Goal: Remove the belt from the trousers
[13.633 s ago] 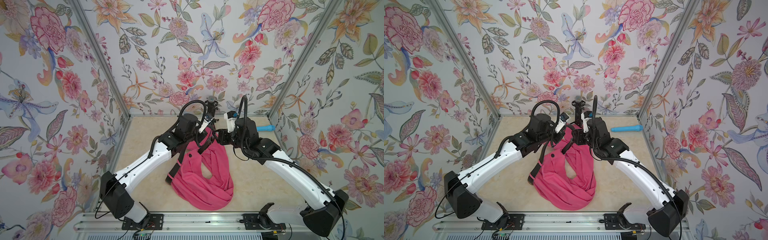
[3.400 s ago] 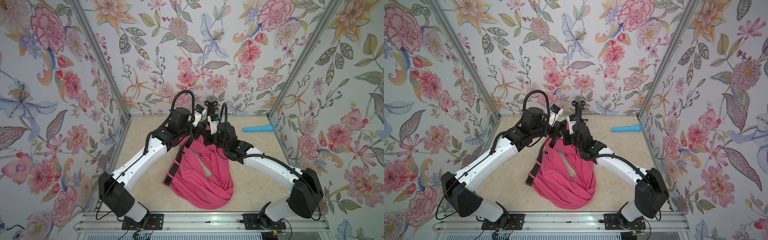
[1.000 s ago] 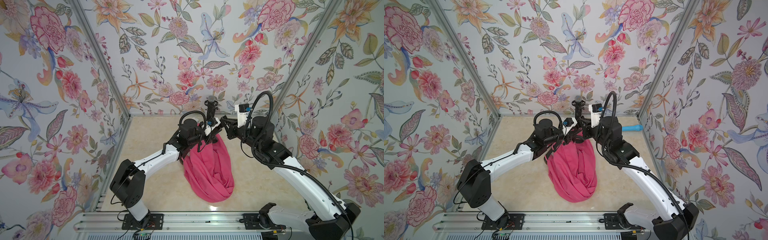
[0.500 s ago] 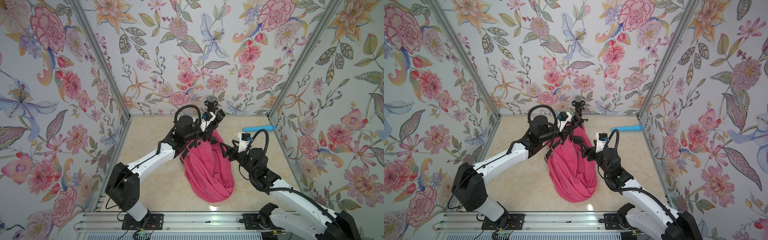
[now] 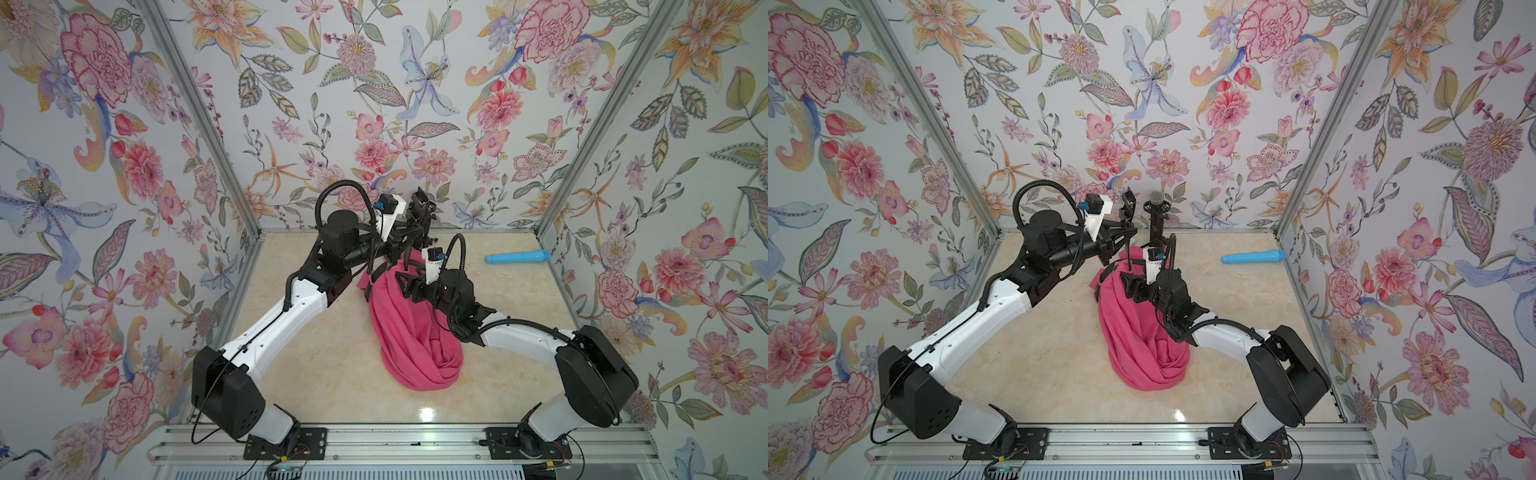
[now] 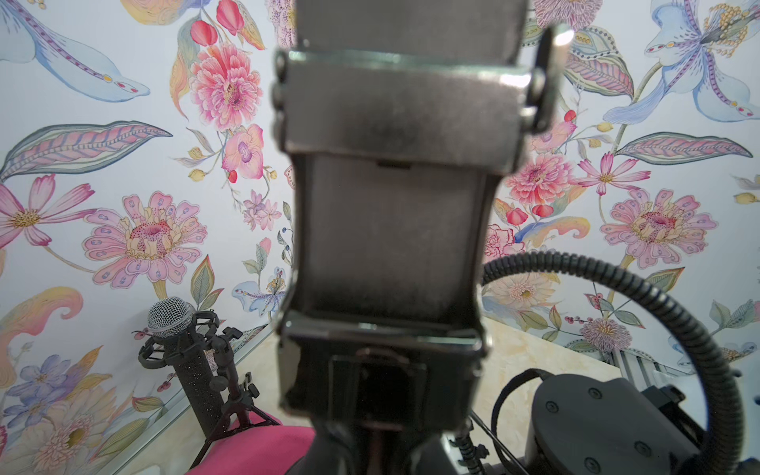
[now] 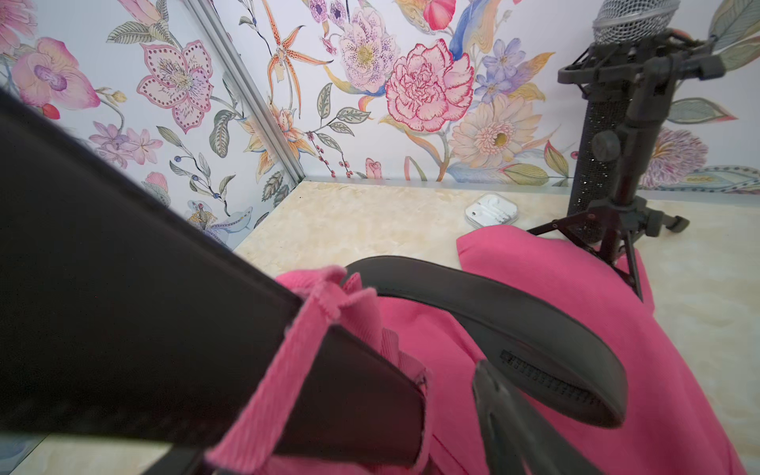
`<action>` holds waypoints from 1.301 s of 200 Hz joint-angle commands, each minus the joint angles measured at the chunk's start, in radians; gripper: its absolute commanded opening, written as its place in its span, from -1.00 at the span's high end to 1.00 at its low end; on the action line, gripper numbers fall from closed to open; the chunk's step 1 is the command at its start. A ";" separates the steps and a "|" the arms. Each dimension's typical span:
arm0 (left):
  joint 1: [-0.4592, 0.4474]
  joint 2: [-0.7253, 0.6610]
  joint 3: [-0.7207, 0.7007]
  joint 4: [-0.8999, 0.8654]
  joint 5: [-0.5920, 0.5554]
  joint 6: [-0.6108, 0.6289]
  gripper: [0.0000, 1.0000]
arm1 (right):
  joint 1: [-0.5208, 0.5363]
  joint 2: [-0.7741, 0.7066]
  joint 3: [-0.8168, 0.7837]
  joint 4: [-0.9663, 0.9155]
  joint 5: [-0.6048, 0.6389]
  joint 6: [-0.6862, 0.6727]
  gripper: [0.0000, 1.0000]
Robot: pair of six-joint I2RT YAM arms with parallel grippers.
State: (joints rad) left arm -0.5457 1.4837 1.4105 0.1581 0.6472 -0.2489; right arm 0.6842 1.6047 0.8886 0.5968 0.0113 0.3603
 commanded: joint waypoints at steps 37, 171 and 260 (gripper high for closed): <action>0.198 -0.209 0.068 -0.007 0.184 -0.282 1.00 | -0.070 0.123 -0.018 0.049 0.030 0.037 0.31; 0.356 -0.341 -0.365 -0.216 0.088 0.115 -0.15 | -0.140 -0.300 -0.116 0.019 0.090 -0.056 1.00; 0.356 -0.414 -0.374 -0.423 -0.193 0.319 -0.98 | -0.150 -0.331 -0.093 -0.045 0.102 -0.048 1.00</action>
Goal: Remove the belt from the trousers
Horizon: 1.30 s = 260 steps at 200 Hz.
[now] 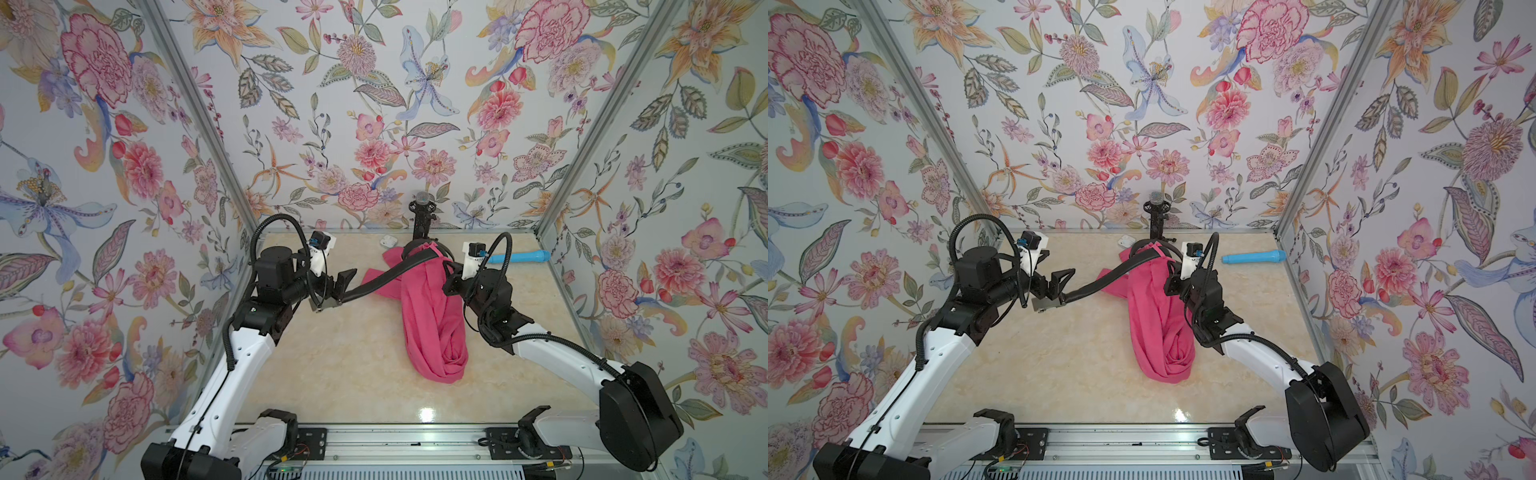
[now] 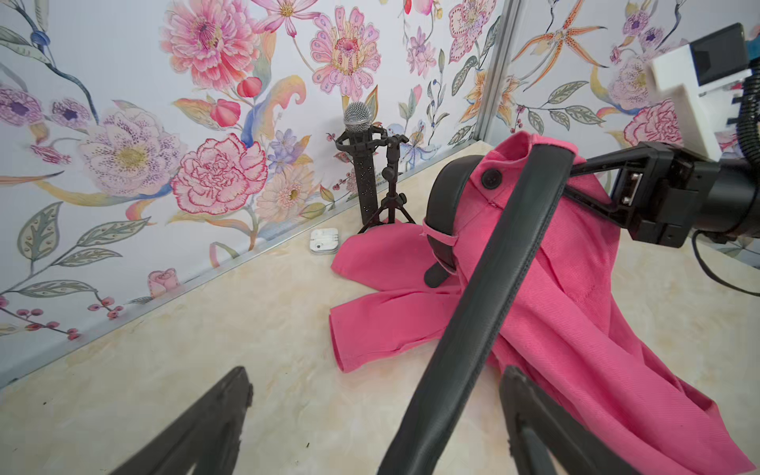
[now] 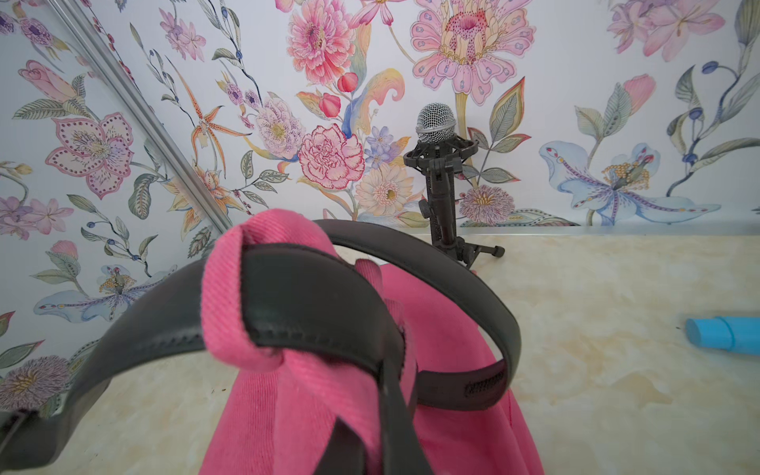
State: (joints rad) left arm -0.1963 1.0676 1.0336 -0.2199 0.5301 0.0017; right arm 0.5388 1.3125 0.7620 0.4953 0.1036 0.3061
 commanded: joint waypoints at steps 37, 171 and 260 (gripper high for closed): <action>-0.108 0.105 0.083 -0.071 -0.125 0.124 -0.83 | -0.005 -0.052 0.064 0.019 -0.007 0.004 1.00; -0.419 0.721 0.724 -0.207 -0.100 0.212 1.00 | -0.073 0.029 0.131 -0.088 0.072 0.019 1.00; 0.022 0.082 0.021 0.042 -0.108 0.232 1.00 | -0.299 0.066 -0.031 -0.105 0.070 0.172 1.00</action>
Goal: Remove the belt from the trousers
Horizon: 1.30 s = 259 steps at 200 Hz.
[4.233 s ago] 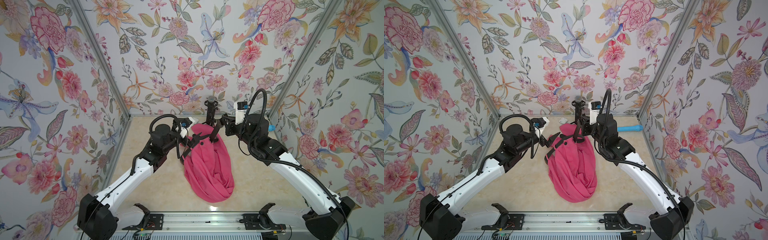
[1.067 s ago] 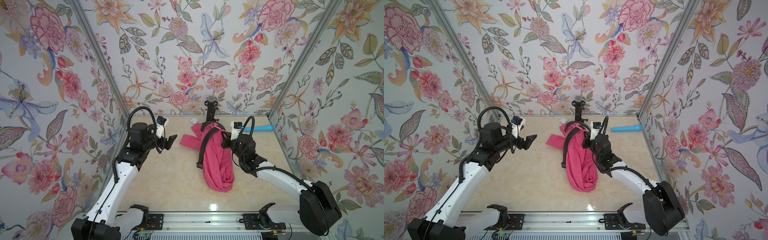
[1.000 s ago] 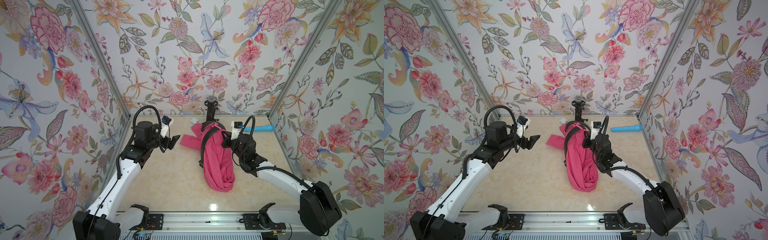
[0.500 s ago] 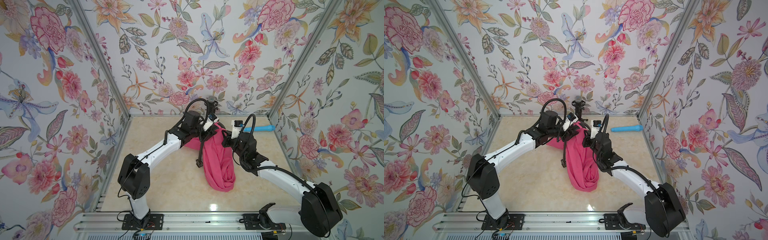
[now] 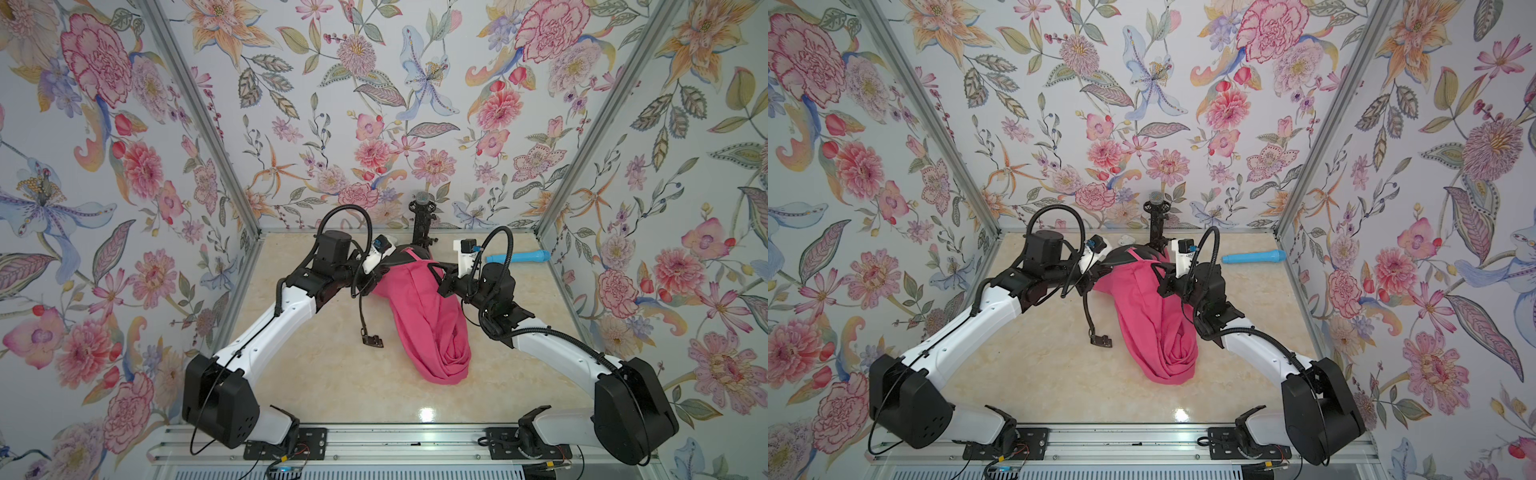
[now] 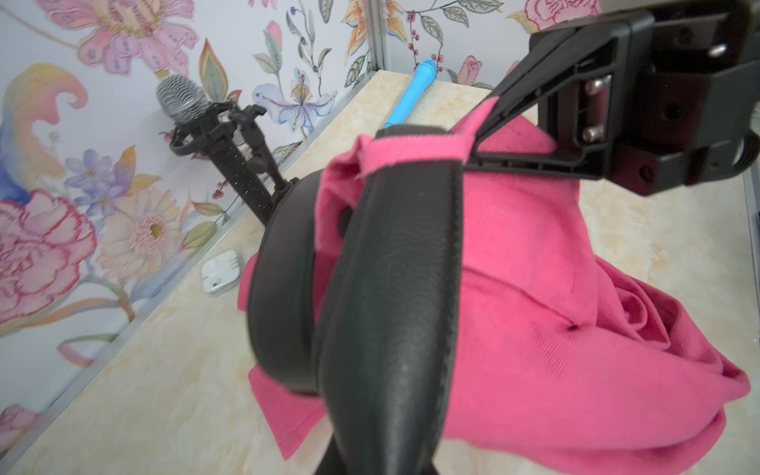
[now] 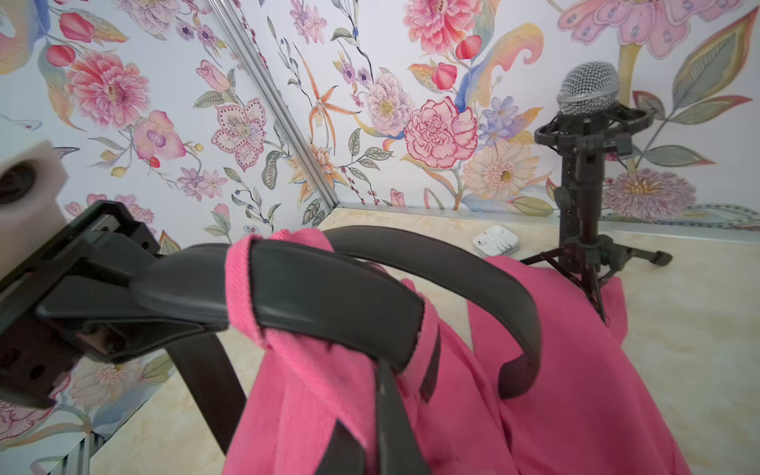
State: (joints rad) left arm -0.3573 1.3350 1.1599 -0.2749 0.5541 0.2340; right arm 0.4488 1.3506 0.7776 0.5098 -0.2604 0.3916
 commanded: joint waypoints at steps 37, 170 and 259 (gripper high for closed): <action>0.193 -0.201 -0.158 0.144 -0.143 -0.022 1.00 | -0.210 0.035 -0.041 -0.124 0.412 0.092 1.00; -0.134 -0.067 -0.045 0.146 -0.241 0.194 -0.71 | -0.062 -0.130 -0.063 -0.054 0.345 -0.084 1.00; -0.331 0.579 0.668 -0.097 -0.400 0.423 -0.67 | 0.000 -0.195 -0.088 -0.135 0.325 -0.113 1.00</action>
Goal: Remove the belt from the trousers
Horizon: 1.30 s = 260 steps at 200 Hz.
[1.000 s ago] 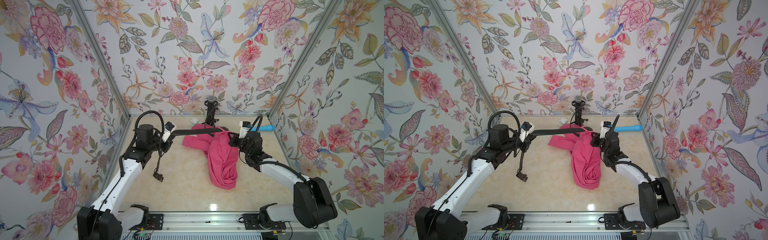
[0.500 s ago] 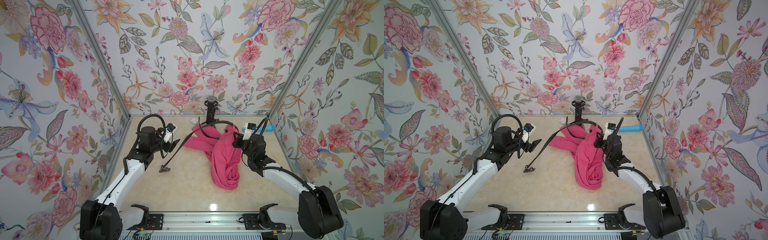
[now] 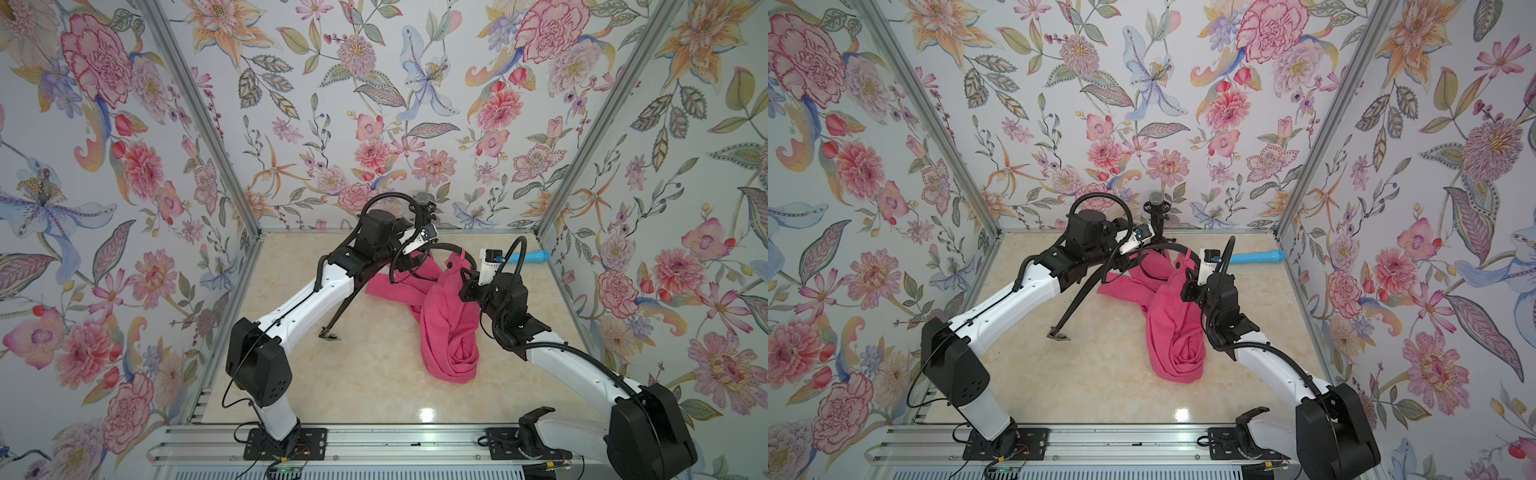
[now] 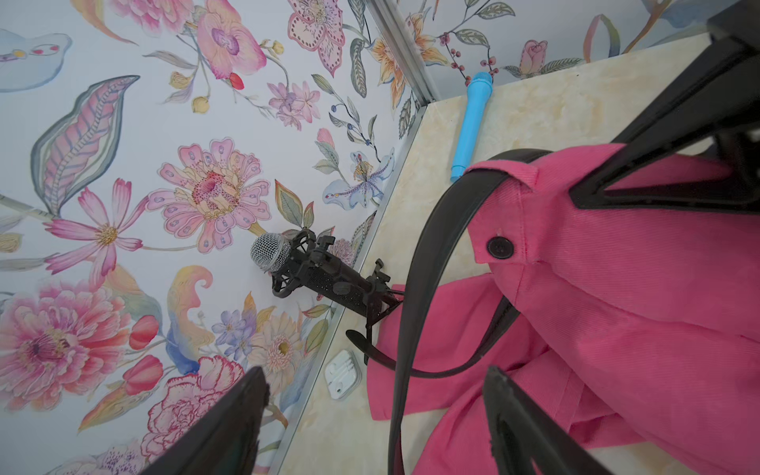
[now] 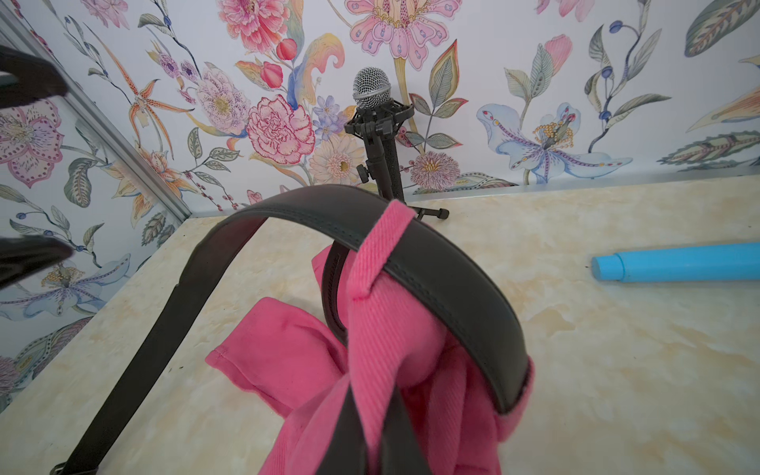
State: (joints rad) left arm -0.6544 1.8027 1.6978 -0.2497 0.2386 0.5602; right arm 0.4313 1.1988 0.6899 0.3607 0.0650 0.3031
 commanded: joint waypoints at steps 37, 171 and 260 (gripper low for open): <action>-0.089 0.281 0.308 -0.091 -0.215 0.115 -0.70 | 0.023 -0.051 -0.019 0.010 0.000 -0.023 1.00; 0.006 -0.028 0.142 0.198 -0.293 -0.051 1.00 | -0.142 0.046 -0.048 -0.018 0.050 0.134 1.00; 0.500 -0.530 -0.318 0.523 -0.013 -0.490 1.00 | -0.277 0.118 -0.128 -0.013 0.085 0.365 1.00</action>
State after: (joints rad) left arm -0.5095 1.5288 1.3945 -0.0849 0.4129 0.3332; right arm 0.3473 1.2606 0.6785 0.6048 -0.2886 0.5144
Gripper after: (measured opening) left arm 0.076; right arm 0.069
